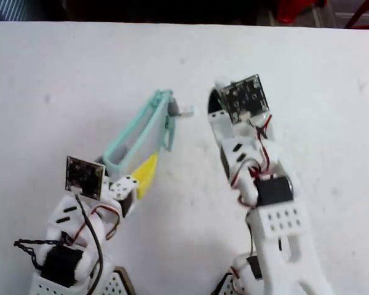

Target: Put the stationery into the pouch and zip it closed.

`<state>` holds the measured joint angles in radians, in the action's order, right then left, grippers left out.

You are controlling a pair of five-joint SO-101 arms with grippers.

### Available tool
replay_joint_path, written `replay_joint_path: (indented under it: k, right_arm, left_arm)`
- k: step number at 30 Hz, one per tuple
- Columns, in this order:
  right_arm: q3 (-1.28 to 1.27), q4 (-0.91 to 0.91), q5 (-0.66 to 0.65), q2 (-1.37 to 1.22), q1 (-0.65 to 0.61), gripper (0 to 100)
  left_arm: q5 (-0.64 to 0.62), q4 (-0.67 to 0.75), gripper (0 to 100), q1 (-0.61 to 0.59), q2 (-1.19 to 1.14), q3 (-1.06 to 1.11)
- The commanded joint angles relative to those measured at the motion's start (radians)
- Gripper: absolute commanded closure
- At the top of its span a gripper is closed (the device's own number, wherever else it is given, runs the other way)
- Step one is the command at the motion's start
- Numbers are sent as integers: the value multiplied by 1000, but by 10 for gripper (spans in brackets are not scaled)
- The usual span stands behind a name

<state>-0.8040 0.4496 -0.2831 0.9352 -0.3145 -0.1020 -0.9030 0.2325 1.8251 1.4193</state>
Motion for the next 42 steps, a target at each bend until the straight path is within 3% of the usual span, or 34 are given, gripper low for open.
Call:
replay_joint_path:
  k: [1,6,9,13,19,30,42]
  right_arm:
    - [167,51,107,116,-133,982]
    - [298,59,170,101,-375,982]
    - [354,38,172,25,-446,982]
    - [405,47,193,-104,-461,982]
    - [404,101,351,-147,-463,982]
    - [404,291,358,-114,-483,982]
    - [393,337,354,-107,-555,981]
  left_arm:
    - [11,-3,752,22,-8,-6]
    - [9,-5,750,18,-8,-6]
    - [3,-9,726,16,-8,-6]
    - [3,-15,721,16,-8,-9]
    - [3,-11,721,16,-8,-9]
    - [3,-11,722,16,-8,-12]
    - [3,-11,722,16,-8,-12]
